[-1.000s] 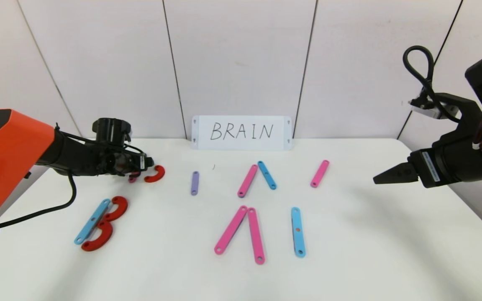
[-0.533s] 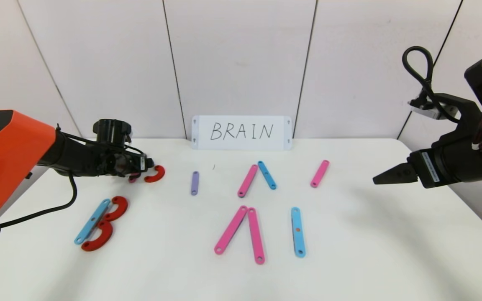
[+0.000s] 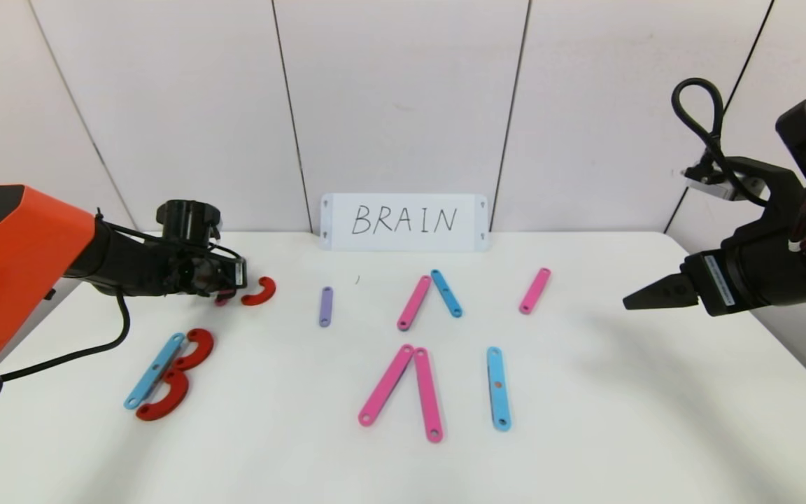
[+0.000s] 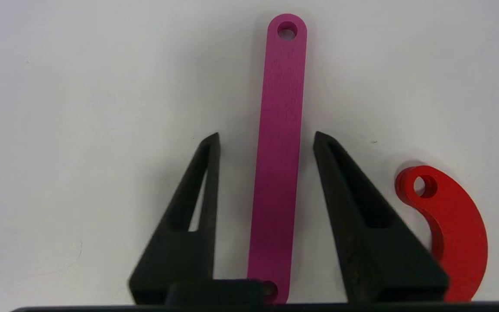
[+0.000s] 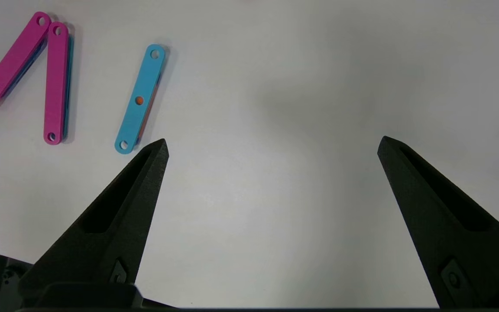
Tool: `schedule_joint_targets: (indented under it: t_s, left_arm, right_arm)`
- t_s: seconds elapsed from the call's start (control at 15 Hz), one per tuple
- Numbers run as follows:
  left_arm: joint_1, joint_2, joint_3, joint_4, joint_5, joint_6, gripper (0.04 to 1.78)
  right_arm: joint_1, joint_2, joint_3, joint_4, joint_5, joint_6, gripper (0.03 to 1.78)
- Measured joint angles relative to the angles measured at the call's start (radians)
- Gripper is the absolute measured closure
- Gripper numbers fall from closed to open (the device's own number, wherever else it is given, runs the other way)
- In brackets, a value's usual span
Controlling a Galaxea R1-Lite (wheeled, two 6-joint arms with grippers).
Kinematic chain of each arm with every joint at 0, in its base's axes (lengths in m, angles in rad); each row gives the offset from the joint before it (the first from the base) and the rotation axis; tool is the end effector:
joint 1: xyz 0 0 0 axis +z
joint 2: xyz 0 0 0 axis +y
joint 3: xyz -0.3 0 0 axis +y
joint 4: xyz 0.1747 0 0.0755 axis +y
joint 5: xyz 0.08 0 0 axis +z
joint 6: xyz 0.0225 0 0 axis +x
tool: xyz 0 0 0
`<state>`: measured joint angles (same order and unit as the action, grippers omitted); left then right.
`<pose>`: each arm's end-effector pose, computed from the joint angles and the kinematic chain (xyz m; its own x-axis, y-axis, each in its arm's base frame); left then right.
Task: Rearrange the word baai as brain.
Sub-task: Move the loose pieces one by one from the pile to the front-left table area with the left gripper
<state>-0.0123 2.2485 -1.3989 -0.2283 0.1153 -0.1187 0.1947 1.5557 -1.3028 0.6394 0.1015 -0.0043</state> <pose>0.4434 -0.0029 0.0928 0.8091 0.1051 -0.5782 -0.1497 0.9883 -0.0298 0.2426 0.0502 0.2496 0.5930 0.2202 -0.7745 -0.2582 0.9631 0.0762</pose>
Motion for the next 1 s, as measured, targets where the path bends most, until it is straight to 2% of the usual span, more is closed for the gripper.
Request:
schedule_joint_targets:
  t_s: [0.07, 0.2, 0.67, 1.0]
  left_arm:
    - [0.0, 0.0, 0.0, 0.0, 0.0, 0.0, 1.29]
    - [0.0, -0.002, 0.0, 0.0, 0.0, 0.0, 1.52]
    - [-0.011, -0.038, 0.006, 0.006, -0.001, -0.009, 1.55]
    - [-0.053, -0.137, 0.073, 0.009, -0.003, -0.024, 1.55]
  right_arm:
    - [0.0, 0.0, 0.0, 0.0, 0.0, 0.0, 0.11]
    - [0.0, 0.0, 0.0, 0.0, -0.001, 0.0, 0.11]
    - [0.001, 0.0, 0.0, 0.0, -0.001, 0.0, 0.11]
    - [0.002, 0.001, 0.0, 0.0, 0.0, 0.0, 0.11]
